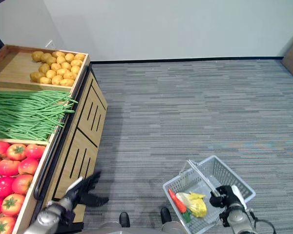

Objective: Get the vegetables into the basket

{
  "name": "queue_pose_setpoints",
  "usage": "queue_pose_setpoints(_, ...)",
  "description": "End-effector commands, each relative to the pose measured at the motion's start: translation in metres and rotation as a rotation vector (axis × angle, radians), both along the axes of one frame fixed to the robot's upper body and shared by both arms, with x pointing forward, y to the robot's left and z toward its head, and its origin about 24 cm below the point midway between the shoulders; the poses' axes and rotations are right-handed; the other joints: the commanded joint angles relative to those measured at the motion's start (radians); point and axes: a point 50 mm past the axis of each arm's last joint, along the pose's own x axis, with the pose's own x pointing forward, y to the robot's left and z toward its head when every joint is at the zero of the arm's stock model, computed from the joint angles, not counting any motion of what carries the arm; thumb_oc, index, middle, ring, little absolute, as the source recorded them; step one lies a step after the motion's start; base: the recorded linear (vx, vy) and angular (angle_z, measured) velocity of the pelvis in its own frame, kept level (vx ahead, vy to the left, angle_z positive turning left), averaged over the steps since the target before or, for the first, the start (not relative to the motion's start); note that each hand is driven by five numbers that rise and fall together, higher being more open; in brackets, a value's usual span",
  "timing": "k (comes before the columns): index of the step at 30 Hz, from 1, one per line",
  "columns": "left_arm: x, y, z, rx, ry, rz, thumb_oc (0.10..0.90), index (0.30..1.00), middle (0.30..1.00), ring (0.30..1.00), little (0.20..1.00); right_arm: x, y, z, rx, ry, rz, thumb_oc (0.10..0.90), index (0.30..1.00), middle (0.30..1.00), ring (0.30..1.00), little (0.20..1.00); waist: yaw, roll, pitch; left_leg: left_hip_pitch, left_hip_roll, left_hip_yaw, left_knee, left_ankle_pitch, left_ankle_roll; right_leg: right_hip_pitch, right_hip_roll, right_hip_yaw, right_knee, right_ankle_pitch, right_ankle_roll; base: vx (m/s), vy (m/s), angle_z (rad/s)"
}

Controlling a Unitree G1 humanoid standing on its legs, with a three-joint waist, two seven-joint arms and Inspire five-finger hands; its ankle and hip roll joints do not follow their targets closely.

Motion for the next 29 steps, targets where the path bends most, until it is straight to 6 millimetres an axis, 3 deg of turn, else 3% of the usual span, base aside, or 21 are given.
queue_pose_setpoints(1,0.028,0.009,0.010,0.108,-0.095,-0.037,0.900,1.000,1.000,1.000,1.000,0.030,-0.015,0.020,-0.010,-0.191,-0.098,0.400,0.300,0.300,0.300,0.300,0.015,-0.059,-0.070,0.030,0.021,-0.019,0.002,-0.018,-0.048,-0.047,-0.075,-0.066,0.055,0.015,0.088,0.00,0.000,0.00)
queue_pose_setpoints(2,0.014,0.006,-0.007,0.175,0.004,-0.023,0.900,1.000,1.000,1.000,1.000,0.019,-0.009,0.011,0.027,-0.165,-0.147,0.400,0.300,0.300,0.300,0.300,0.009,-0.059,-0.073,0.027,0.021,-0.018,0.002,-0.018,-0.048,-0.049,-0.074,-0.063,0.056,0.016,0.086,0.00,0.000,0.00)
queue_pose_setpoints(5,0.002,0.004,-0.019,0.229,0.091,-0.033,0.900,1.000,1.000,1.000,1.000,0.006,-0.005,0.002,0.042,-0.106,-0.163,0.400,0.300,0.300,0.300,0.300,0.006,-0.060,-0.075,0.025,0.021,-0.016,0.002,-0.019,-0.048,-0.053,-0.072,-0.061,0.056,0.017,0.085,0.00,0.000,0.00)
queue_pose_setpoints(6,-0.017,-0.001,-0.031,0.238,0.201,0.024,0.900,1.000,1.000,1.000,1.000,-0.009,0.004,-0.008,0.066,-0.047,-0.182,0.400,0.300,0.300,0.300,0.300,0.002,-0.065,-0.079,0.025,0.022,-0.011,0.002,-0.020,-0.049,-0.055,-0.071,-0.059,0.055,0.019,0.084,-0.01,-0.004,-0.07)
queue_pose_setpoints(9,-0.030,-0.004,-0.037,0.239,0.266,0.077,0.900,1.000,1.000,1.000,1.000,-0.019,0.011,-0.015,0.107,-0.029,-0.239,0.400,0.300,0.300,0.300,0.300,0.000,-0.067,-0.081,0.026,0.022,-0.008,0.002,-0.020,-0.051,-0.055,-0.070,-0.056,0.054,0.021,0.083,0.00,-0.002,-0.15)
queue_pose_setpoints(10,-0.044,-0.006,-0.042,0.232,0.334,0.148,0.900,1.000,1.000,1.000,1.000,-0.031,0.023,-0.024,0.143,0.024,-0.259,0.400,0.300,0.300,0.300,0.300,-0.001,-0.069,-0.086,0.027,0.024,-0.005,0.002,-0.021,-0.052,-0.054,-0.069,-0.056,0.052,0.022,0.081,0.00,-0.002,-0.10)
queue_pose_setpoints(19,-0.058,-0.021,-0.049,0.143,0.393,0.278,0.900,1.000,1.000,1.000,1.000,-0.061,0.056,-0.043,0.259,0.167,-0.261,0.400,0.300,0.300,0.300,0.300,-0.006,-0.069,-0.095,0.026,0.026,-0.007,0.002,-0.018,-0.054,-0.051,-0.068,-0.062,0.051,0.024,0.075,0.00,-0.001,-0.02)
queue_pose_setpoints(29,-0.054,-0.033,-0.051,0.125,0.405,0.207,0.900,1.000,1.000,1.000,1.000,-0.075,0.076,-0.051,0.329,0.251,-0.238,0.400,0.300,0.300,0.300,0.300,-0.008,-0.066,-0.095,0.020,0.026,-0.008,0.002,-0.017,-0.055,-0.053,-0.069,-0.063,0.049,0.025,0.074,0.00,0.000,0.00)
